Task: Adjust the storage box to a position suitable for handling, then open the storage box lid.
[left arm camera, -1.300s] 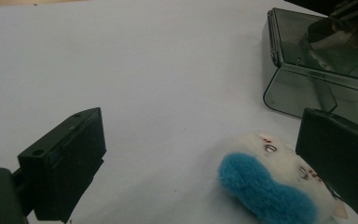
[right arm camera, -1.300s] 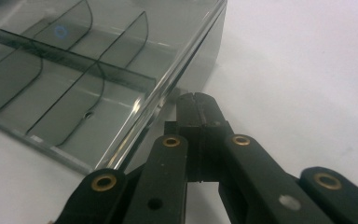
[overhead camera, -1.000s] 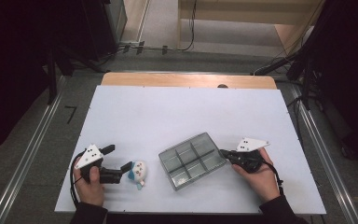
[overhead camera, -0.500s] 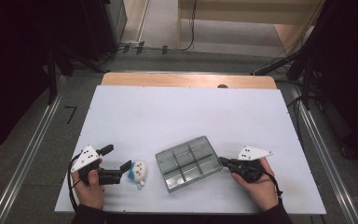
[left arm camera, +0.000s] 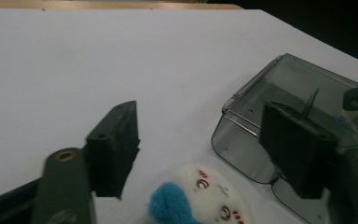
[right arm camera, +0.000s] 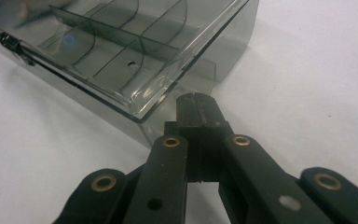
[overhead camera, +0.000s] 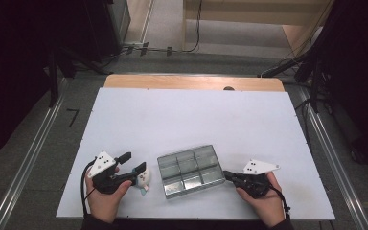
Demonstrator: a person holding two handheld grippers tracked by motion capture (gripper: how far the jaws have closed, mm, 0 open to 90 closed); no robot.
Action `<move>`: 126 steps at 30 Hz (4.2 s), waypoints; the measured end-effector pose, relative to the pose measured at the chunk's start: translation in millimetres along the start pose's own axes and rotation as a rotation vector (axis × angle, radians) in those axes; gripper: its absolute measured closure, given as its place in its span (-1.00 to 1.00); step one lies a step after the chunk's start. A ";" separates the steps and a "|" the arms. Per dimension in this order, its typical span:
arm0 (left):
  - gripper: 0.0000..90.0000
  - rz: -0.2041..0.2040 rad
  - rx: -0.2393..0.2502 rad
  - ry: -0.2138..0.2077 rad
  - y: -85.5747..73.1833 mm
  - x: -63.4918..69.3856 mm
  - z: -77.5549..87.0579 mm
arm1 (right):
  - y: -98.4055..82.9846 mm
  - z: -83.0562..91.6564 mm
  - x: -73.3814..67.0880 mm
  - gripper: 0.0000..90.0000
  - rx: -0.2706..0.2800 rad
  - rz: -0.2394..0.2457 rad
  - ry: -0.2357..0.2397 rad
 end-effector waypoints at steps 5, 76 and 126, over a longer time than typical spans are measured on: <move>0.14 -0.003 -0.024 -0.003 -0.3 5.5 -3.6 | -3.3 2.0 -7.3 0.95 -0.002 -0.008 0.012; 0.98 0.009 -0.187 -0.166 -14.1 24.2 -20.8 | -6.3 6.7 -28.0 0.96 0.040 0.082 0.079; 0.98 -0.043 -0.081 -0.302 -14.8 36.5 -0.4 | 9.7 21.1 -35.9 0.96 0.149 0.089 0.091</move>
Point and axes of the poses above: each handheld gripper's, and its own axes: z roughly backward along the jaws, y roughly out of its top, x roughly to its right, the point moved 2 cm from there along -z, roughly forward along the jaws, and after that the axes turned 3 degrees about -x, right-handed, at the moved point
